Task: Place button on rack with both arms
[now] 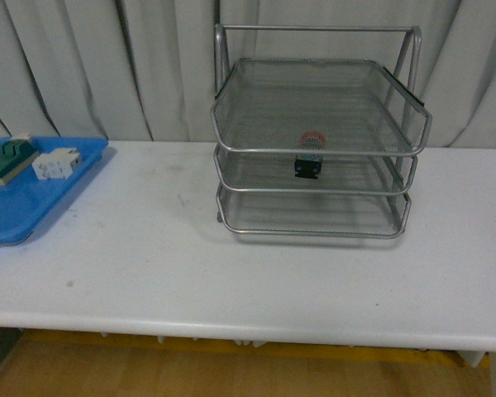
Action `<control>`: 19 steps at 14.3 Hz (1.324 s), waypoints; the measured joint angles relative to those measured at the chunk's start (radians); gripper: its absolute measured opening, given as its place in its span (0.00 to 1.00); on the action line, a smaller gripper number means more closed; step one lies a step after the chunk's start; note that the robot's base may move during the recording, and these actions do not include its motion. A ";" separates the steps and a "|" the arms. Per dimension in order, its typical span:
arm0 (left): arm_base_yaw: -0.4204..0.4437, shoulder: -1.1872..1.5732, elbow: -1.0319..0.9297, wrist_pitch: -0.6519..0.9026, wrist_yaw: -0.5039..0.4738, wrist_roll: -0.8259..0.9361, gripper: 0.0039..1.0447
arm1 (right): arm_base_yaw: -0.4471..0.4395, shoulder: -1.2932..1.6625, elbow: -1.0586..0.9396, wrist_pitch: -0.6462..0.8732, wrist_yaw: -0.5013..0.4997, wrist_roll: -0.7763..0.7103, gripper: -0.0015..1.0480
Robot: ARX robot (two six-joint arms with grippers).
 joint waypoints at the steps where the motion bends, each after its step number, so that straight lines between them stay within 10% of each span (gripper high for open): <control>1: 0.000 0.000 0.000 0.000 0.000 0.000 0.94 | 0.000 -0.040 0.000 -0.042 0.000 0.000 0.02; 18: 0.000 0.000 0.000 0.000 0.000 0.000 0.94 | 0.000 -0.531 0.000 -0.531 0.000 -0.002 0.02; 19: 0.000 0.000 0.000 0.000 0.000 0.000 0.94 | 0.000 -0.531 0.000 -0.531 0.000 -0.002 0.16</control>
